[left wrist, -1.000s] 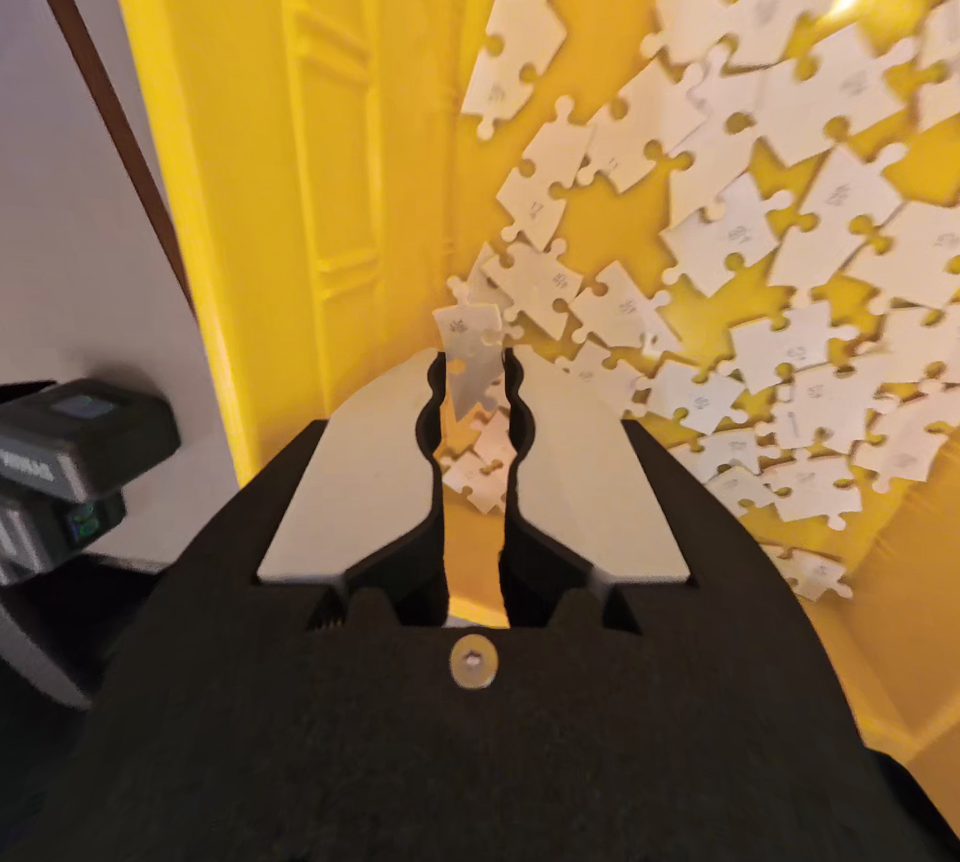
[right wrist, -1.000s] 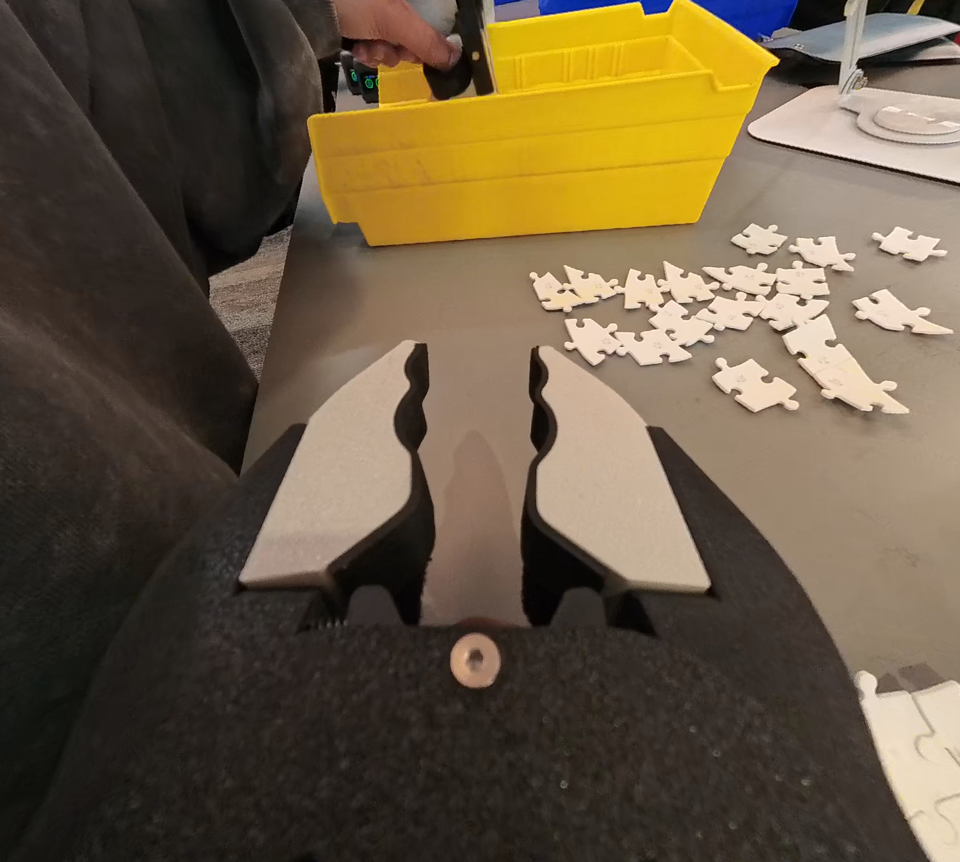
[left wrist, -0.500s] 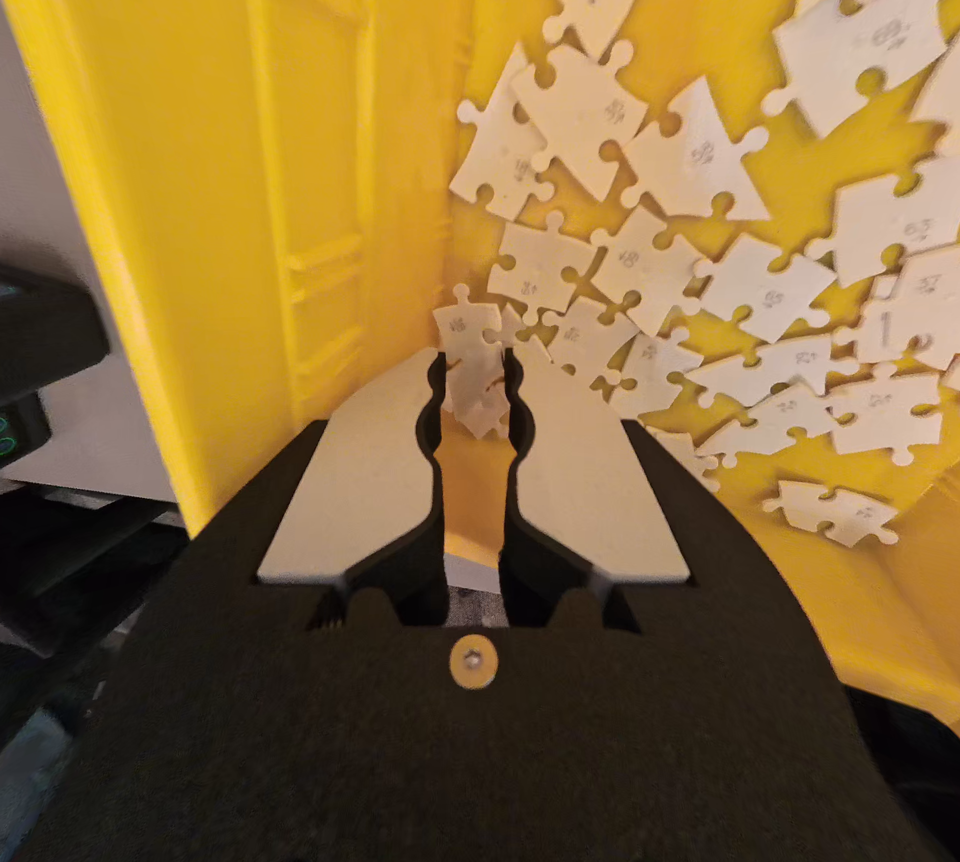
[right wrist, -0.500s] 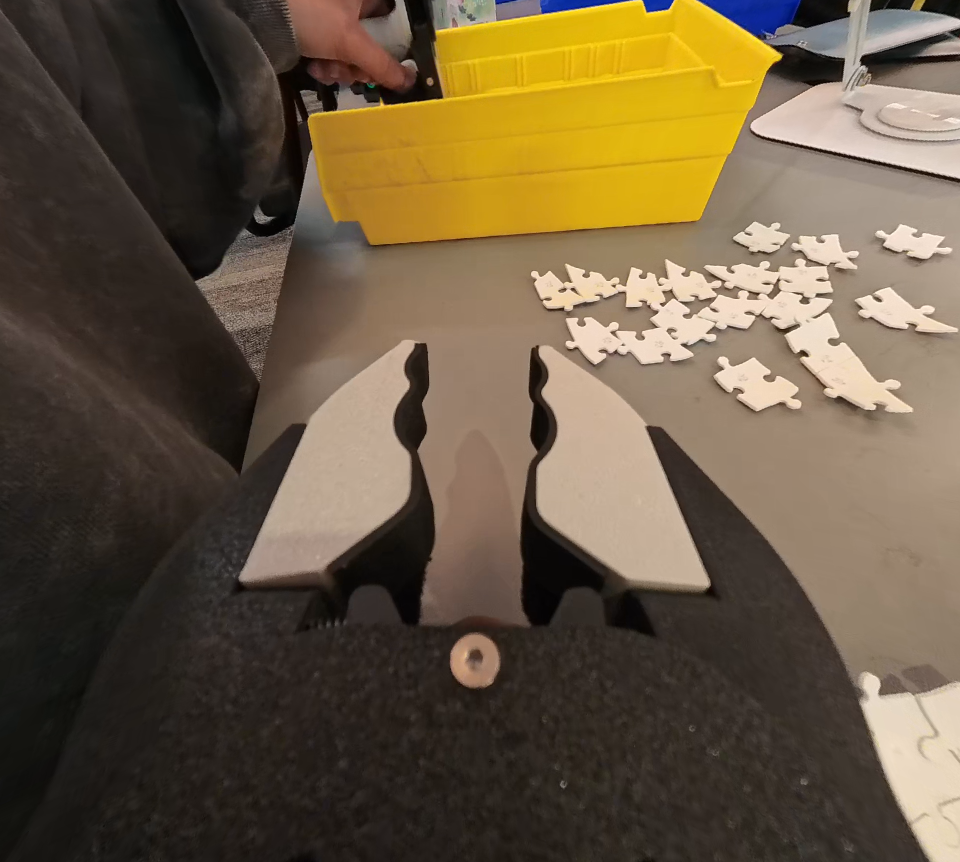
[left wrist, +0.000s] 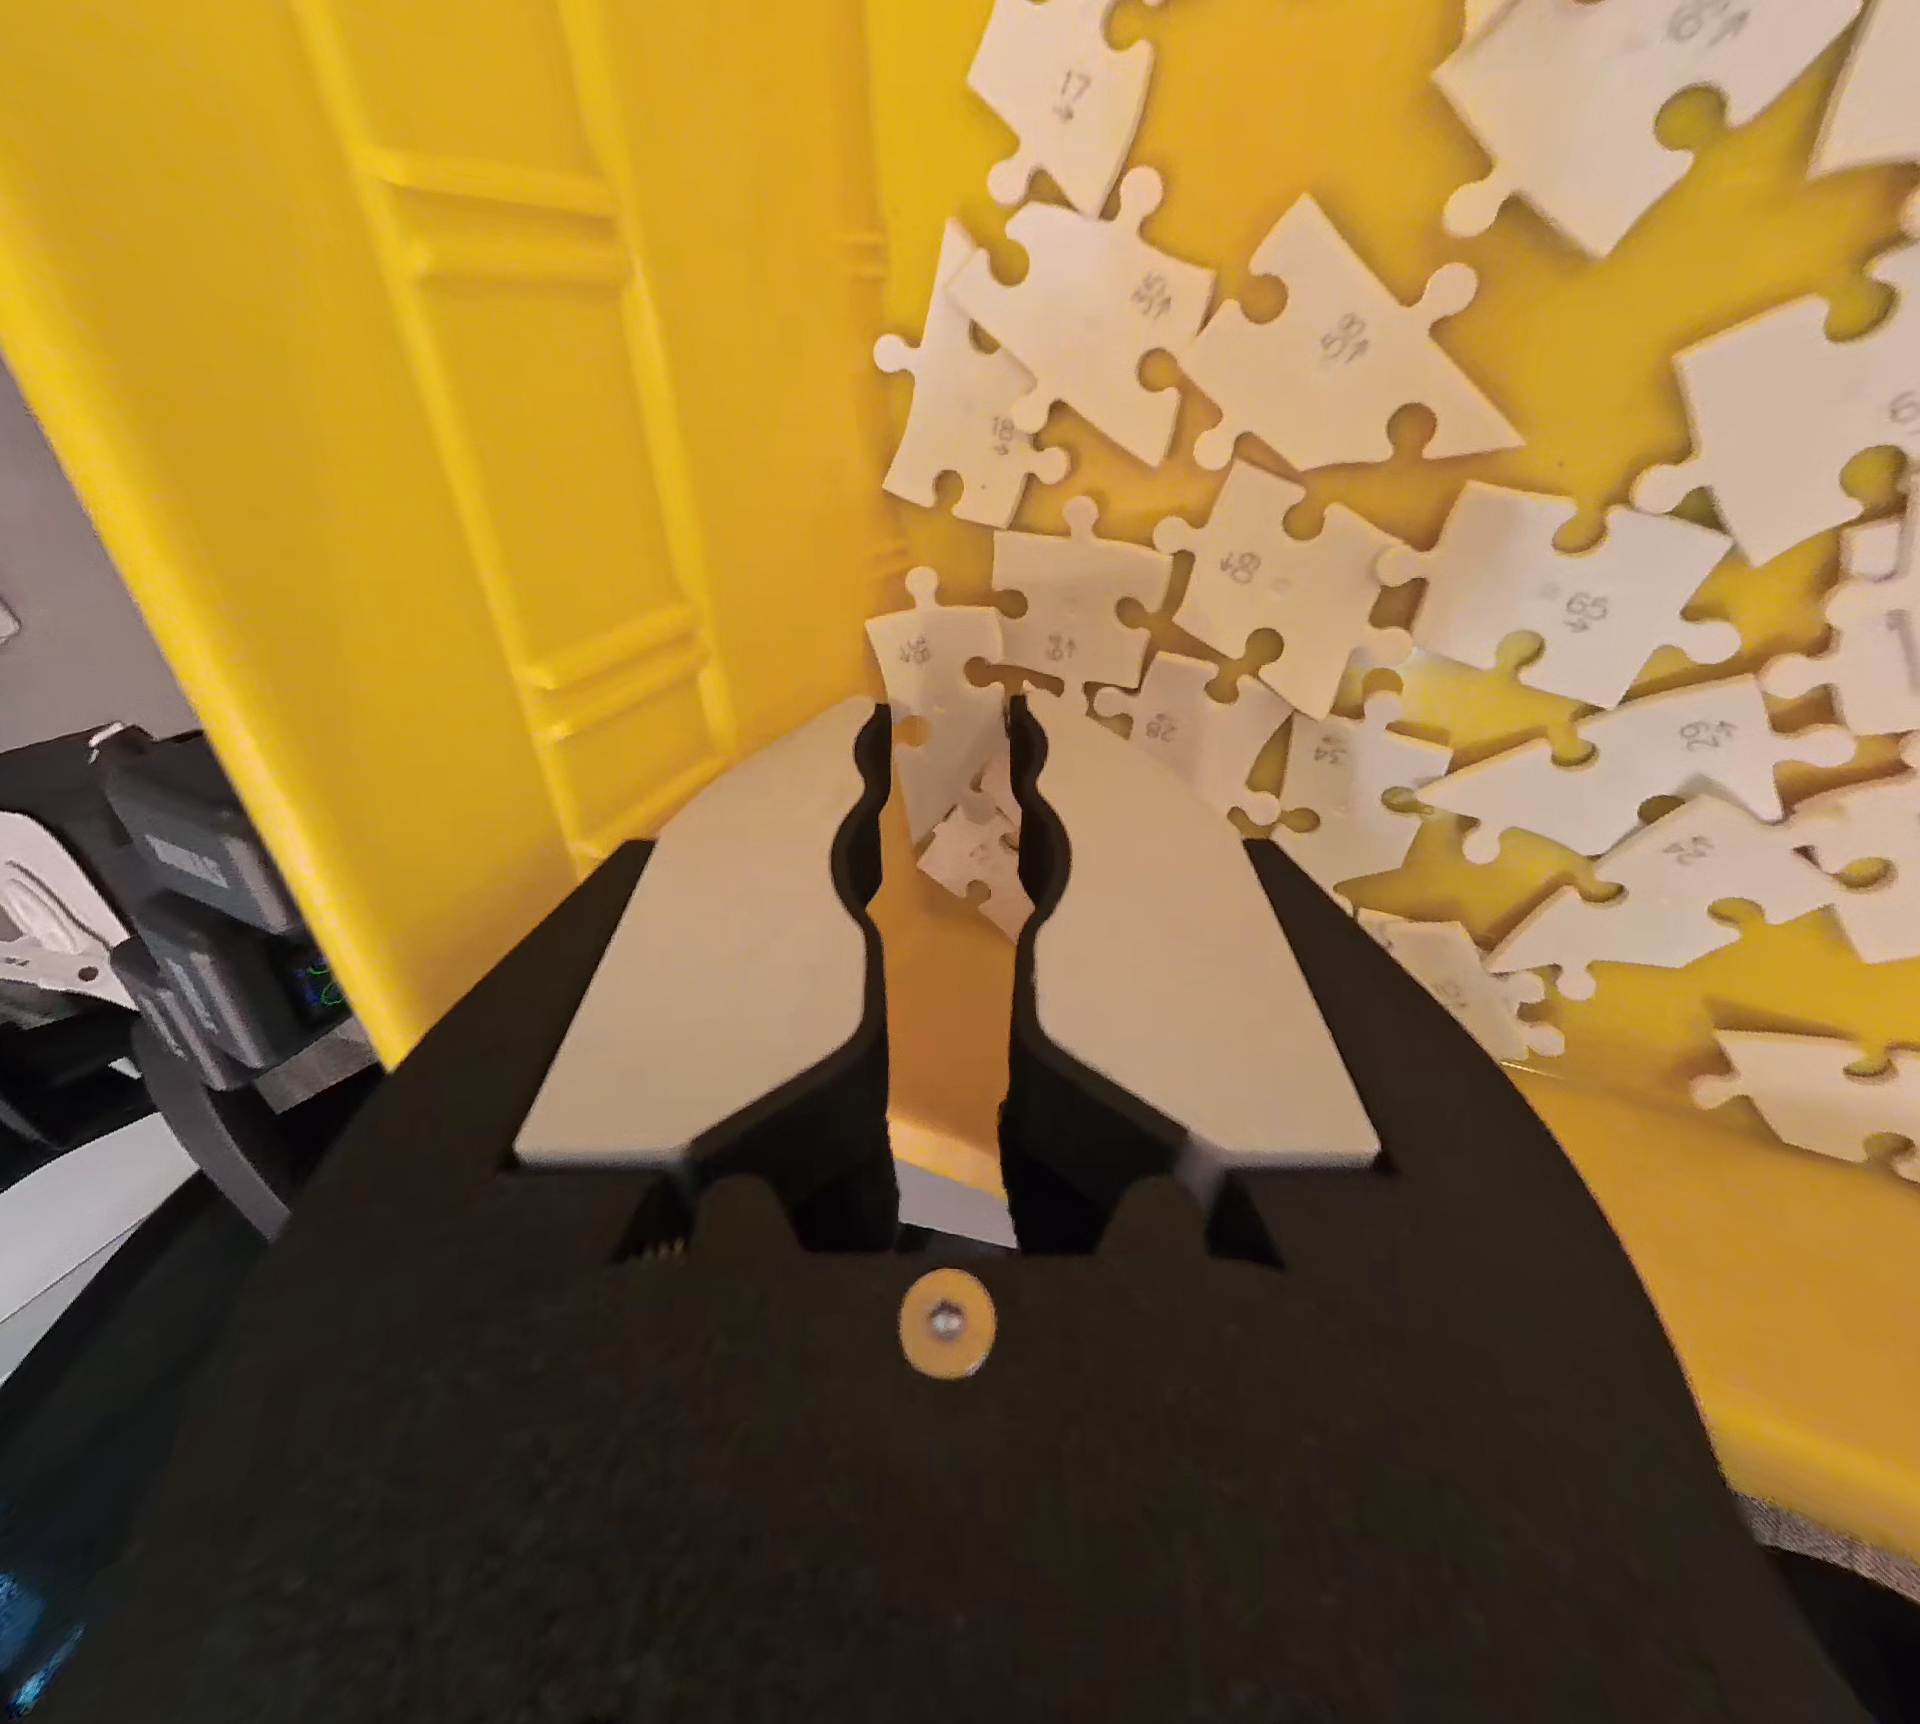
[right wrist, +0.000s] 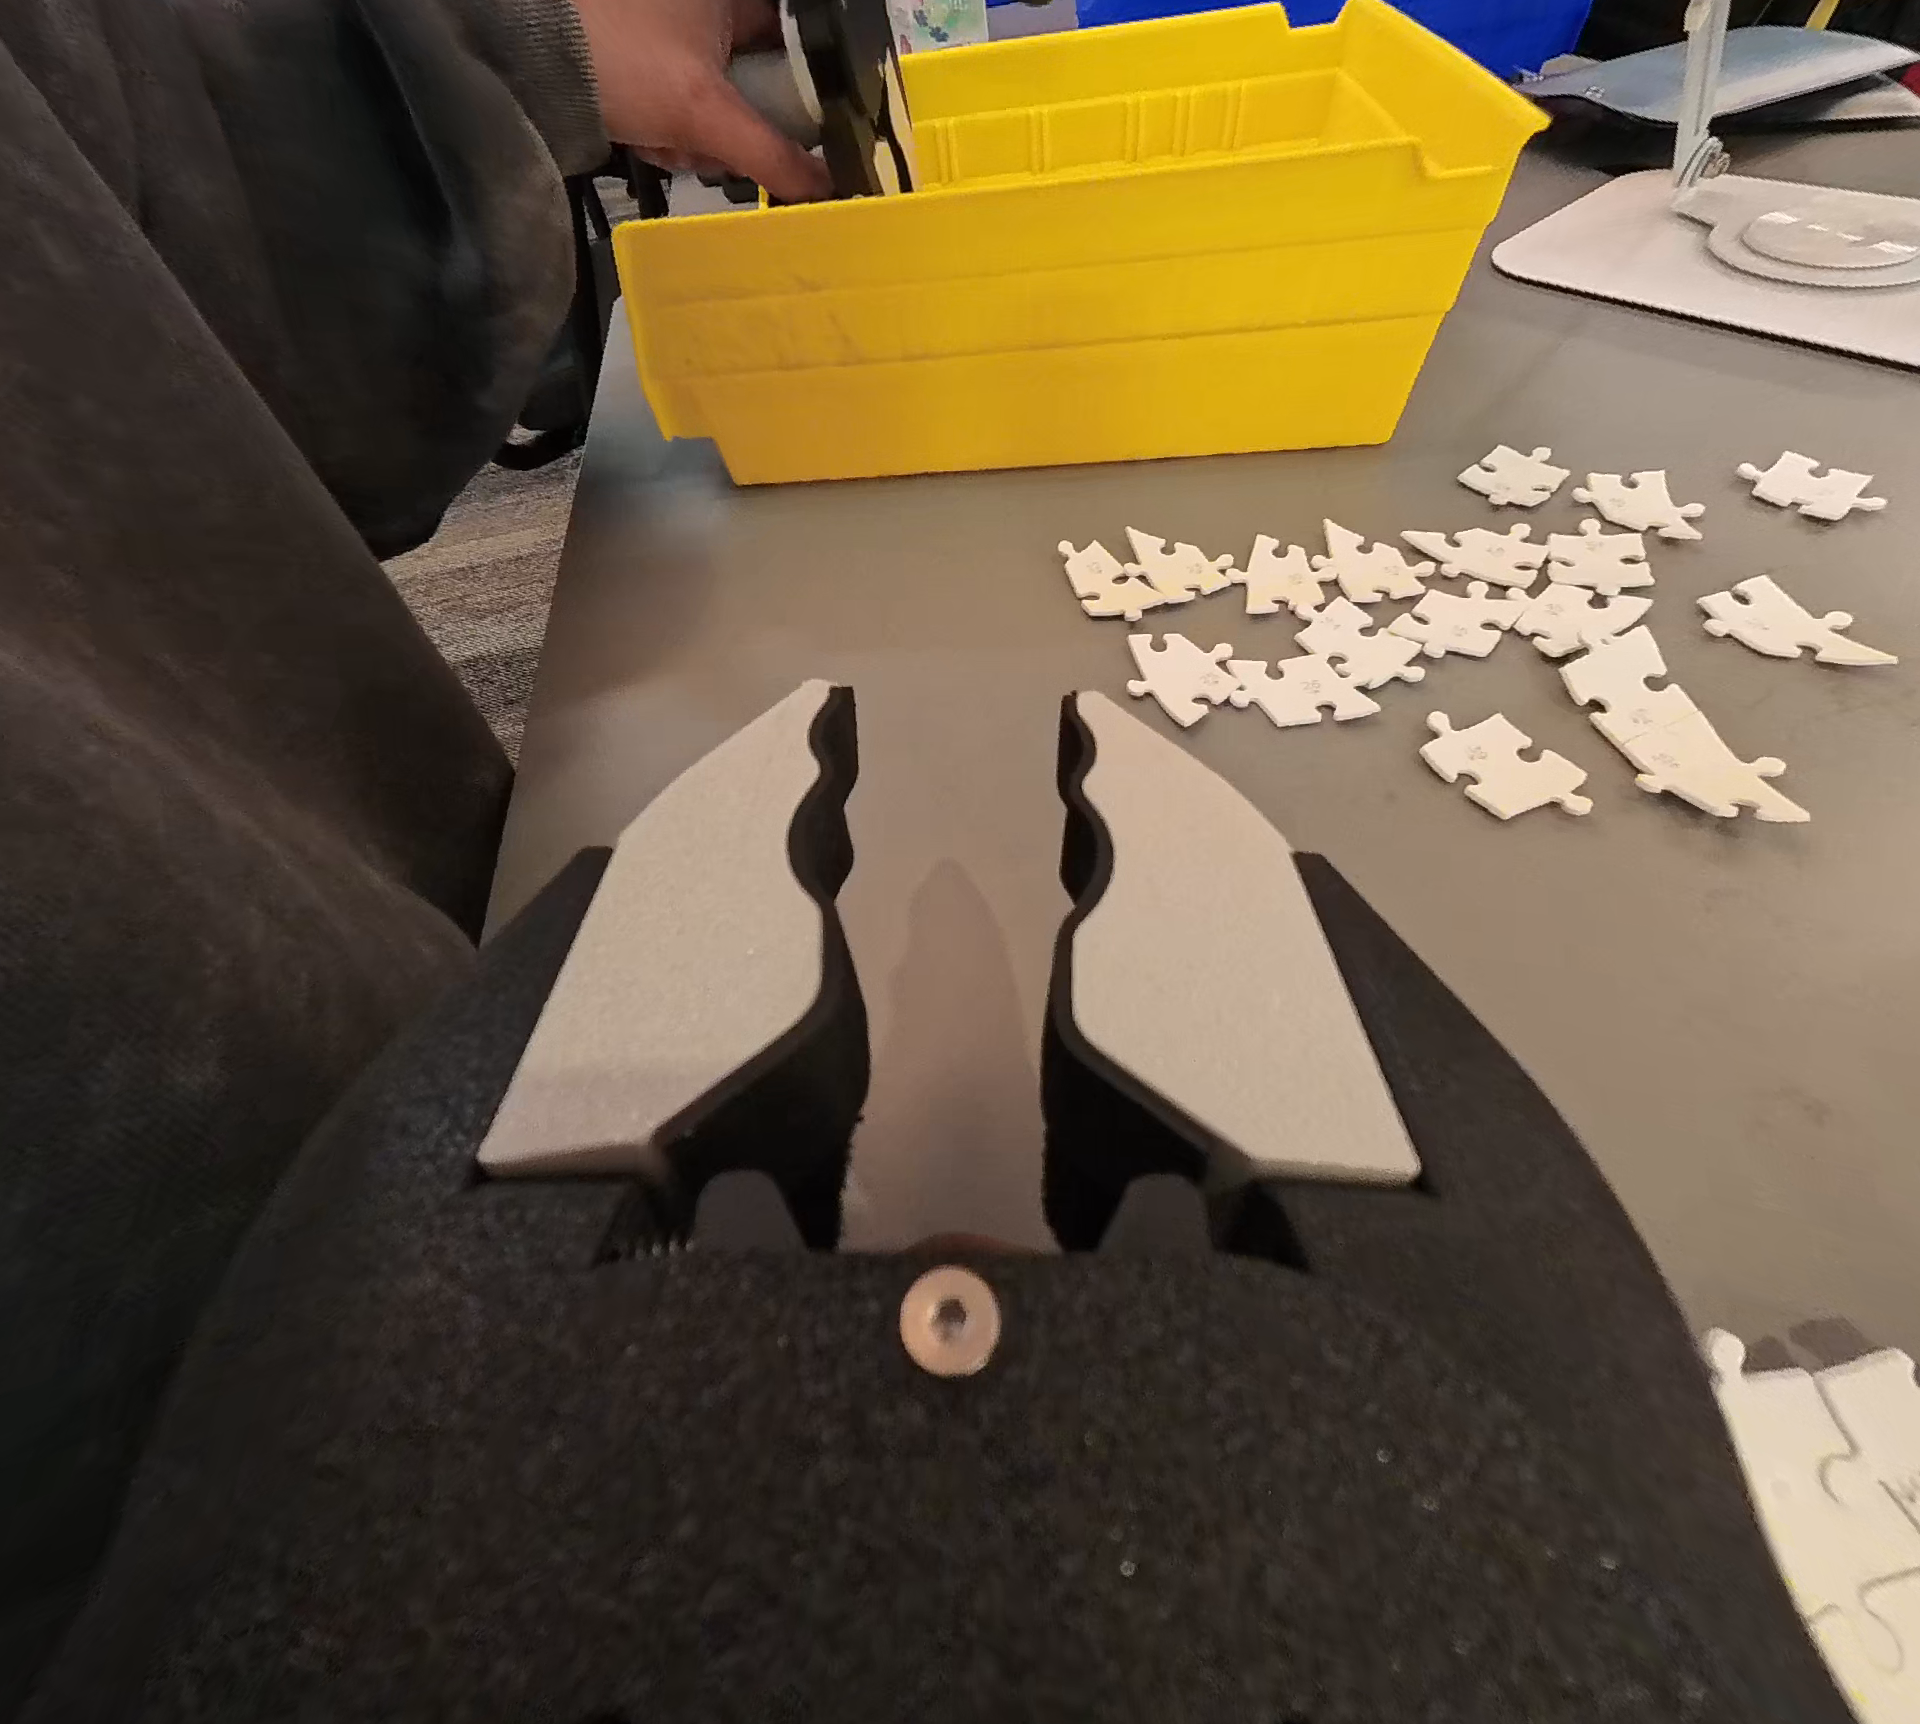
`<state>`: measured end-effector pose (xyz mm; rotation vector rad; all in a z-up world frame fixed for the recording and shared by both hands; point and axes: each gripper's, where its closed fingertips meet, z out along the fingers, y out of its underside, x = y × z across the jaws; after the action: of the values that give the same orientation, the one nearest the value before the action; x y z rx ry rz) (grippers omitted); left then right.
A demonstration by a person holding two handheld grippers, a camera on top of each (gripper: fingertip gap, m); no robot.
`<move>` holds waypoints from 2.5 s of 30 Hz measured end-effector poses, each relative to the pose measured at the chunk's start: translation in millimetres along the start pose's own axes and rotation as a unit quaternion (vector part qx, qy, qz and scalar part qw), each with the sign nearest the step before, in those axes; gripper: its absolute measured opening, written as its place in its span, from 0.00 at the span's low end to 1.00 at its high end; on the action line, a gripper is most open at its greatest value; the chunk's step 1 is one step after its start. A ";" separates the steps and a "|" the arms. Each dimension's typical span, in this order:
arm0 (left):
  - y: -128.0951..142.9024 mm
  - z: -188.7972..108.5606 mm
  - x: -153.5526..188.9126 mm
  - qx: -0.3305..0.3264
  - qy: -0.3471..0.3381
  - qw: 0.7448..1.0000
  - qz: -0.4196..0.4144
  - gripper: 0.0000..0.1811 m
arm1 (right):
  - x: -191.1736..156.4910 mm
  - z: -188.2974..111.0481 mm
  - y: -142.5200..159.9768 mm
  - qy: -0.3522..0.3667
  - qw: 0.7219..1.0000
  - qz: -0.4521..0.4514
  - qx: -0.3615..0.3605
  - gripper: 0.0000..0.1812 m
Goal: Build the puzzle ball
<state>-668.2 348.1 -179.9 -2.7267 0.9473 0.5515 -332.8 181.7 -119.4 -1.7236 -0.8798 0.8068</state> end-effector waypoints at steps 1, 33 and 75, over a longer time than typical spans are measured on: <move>0.4 0.4 -0.2 -0.001 -0.003 1.000 0.002 0.12 | 0.2 -0.4 0.2 0.001 1.000 0.000 0.000 0.20; -53.3 -15.9 55.1 0.109 0.203 0.973 -0.017 0.22 | -0.6 -0.1 1.3 -0.002 1.000 -0.001 -0.004 0.20; -103.3 2.7 35.3 0.016 0.191 0.955 0.224 0.18 | 5.3 -7.0 0.6 0.005 1.000 0.006 0.003 0.20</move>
<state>-578.3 409.3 -189.9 -2.6386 1.6744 0.0607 -324.1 182.8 -118.6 -1.7277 -0.8604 0.8076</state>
